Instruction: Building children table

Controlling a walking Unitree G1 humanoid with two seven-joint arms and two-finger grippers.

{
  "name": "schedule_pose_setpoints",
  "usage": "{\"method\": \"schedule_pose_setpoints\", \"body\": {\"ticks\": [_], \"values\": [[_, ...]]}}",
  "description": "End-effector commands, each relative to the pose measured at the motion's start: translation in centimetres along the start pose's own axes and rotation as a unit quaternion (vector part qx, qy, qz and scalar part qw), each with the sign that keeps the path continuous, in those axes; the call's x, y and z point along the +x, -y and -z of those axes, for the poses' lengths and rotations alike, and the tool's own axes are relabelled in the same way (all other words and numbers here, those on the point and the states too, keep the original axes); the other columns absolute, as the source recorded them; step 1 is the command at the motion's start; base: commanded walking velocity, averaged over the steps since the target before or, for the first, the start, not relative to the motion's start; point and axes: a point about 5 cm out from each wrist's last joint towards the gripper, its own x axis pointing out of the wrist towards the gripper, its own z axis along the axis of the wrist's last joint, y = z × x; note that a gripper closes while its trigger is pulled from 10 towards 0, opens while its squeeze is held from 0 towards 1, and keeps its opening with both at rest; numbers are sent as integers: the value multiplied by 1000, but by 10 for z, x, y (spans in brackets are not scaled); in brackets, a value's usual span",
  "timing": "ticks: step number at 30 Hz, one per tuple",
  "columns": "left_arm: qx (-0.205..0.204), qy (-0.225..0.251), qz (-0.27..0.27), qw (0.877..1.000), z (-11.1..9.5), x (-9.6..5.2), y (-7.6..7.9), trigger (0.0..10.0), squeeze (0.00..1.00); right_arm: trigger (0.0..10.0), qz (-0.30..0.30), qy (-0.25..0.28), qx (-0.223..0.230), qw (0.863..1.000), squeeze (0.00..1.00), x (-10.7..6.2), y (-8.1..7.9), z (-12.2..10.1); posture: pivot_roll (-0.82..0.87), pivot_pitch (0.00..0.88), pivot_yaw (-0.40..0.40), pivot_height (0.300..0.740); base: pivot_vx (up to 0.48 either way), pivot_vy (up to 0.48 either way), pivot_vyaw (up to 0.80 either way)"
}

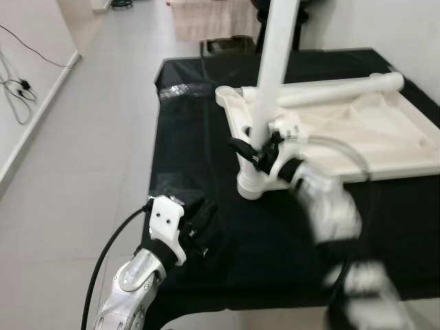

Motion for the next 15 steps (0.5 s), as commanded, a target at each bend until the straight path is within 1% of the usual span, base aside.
{"method": "schedule_pose_setpoints", "body": {"ticks": [1,2,4,5,6,7,8,9,10,11,12,13,14,15], "values": [[-4,-4,-2,1000,3,-1,-2,10000,0,0,7,-74,-12,997,0,-7,-4,30,-19,137,-1,740,0,0,0],[-4,-3,-2,1000,2,0,-1,10000,0,0,4,-86,-17,996,0,-2,0,33,-12,131,-17,740,0,0,0],[-4,-3,-2,1000,2,0,-1,10000,0,0,4,-86,-17,996,0,-2,0,33,-12,131,-17,740,0,0,0],[-5,-3,0,1000,3,1,-1,10000,0,0,3,-85,-15,996,0,2,3,33,10,134,-27,740,0,0,0],[-3,-2,-4,1000,2,1,-2,10000,0,0,0,-90,-14,996,0,3,2,35,-11,137,-14,740,0,0,0],[0,0,-9,1000,2,1,-2,10000,0,627,-3,-90,-19,996,0,2,1,35,-10,138,-13,740,0,0,0],[0,0,-9,1000,2,1,-2,10000,0,627,-3,-90,-19,996,0,2,1,35,-10,138,-13,740,0,0,0],[1,1,-11,1000,1,1,-2,10000,0,10000,-11,-91,-15,996,0,2,0,34,-7,138,-17,740,0,0,0],[1,1,-11,1000,1,1,-2,10000,0,10000,-11,-91,-15,996,0,2,0,34,-7,138,-17,740,0,0,0],[-1,1,-11,1000,2,1,-3,10000,0,10000,-8,-94,1,996,0,2,1,33,-9,136,-16,740,0,0,0],[-3,0,-8,1000,2,1,-3,10000,0,10000,-24,-89,27,995,1000,3,1,30,-9,135,-11,740,0,0,0],[-3,0,-8,1000,2,1,-3,10000,0,10000,-24,-89,27,995,1000,3,1,30,-9,135,-11,740,0,0,0],[-5,-1,-5,1000,2,2,-2,10000,0,10000,-60,-78,39,994,1000,7,-1,23,-7,134,-9,740,0,0,0],[-5,-1,-5,1000,2,2,-2,10000,0,10000,-60,-78,39,994,1000,7,-1,23,-7,134,-9,740,0,0,0]]}}
